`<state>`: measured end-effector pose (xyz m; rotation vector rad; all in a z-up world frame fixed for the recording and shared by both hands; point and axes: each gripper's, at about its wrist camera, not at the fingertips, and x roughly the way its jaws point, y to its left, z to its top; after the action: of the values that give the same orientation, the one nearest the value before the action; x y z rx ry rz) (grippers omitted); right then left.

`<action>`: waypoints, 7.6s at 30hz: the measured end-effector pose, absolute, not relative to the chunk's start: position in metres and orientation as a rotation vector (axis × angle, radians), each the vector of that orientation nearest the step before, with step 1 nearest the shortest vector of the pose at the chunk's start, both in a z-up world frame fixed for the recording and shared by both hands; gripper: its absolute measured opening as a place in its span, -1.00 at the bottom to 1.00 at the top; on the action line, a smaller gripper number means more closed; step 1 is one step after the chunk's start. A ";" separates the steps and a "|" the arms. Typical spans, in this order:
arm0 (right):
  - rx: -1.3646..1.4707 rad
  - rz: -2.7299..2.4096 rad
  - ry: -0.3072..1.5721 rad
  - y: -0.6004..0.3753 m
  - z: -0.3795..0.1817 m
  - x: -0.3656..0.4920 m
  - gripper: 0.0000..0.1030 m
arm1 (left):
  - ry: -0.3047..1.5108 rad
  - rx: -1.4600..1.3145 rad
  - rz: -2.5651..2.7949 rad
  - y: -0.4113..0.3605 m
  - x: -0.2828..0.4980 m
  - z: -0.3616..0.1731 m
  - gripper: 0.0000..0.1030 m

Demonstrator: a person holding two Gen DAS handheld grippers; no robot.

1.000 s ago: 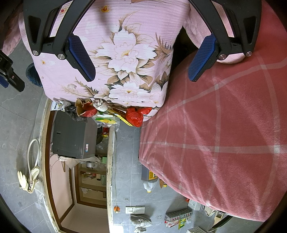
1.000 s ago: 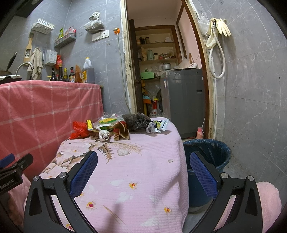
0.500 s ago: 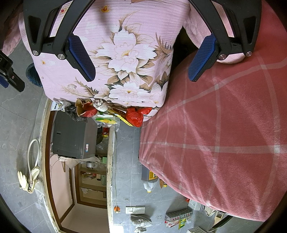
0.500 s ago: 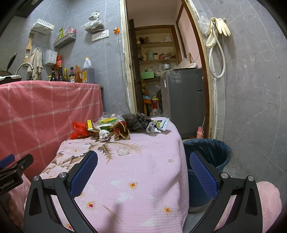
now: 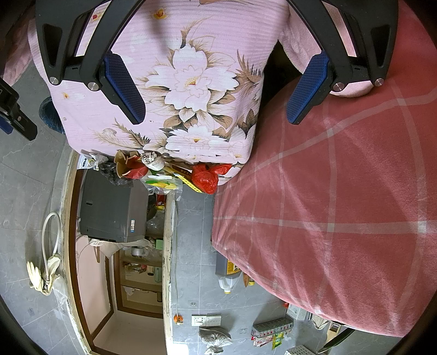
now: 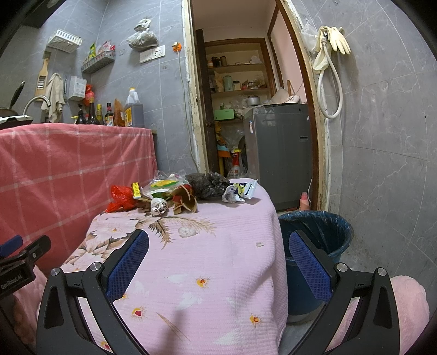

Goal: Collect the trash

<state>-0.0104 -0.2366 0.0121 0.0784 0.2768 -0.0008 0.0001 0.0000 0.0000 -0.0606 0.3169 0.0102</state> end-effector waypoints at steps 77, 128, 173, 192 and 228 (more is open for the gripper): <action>-0.130 0.340 0.624 -0.255 0.008 0.276 0.00 | 0.810 -0.089 -0.294 -0.071 0.273 -0.003 -0.02; -0.113 0.416 0.647 -0.223 0.006 0.296 -0.46 | 0.764 -0.190 -0.242 -0.055 0.236 0.004 -0.59; 0.024 0.336 0.691 -0.316 0.006 0.280 -0.46 | 0.697 -0.169 -0.319 -0.097 0.202 0.017 -0.59; -0.169 0.293 0.725 -0.290 0.001 0.288 -0.46 | 0.685 -0.155 -0.328 -0.098 0.203 0.016 -0.59; 0.137 0.083 0.507 -0.422 0.029 0.224 -0.86 | 0.593 -0.097 -0.529 -0.227 0.201 0.028 -0.59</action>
<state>0.2239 -0.4225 0.0286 0.1368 0.5073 0.0827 0.2013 -0.2269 0.0278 -0.0971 0.5933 -0.5295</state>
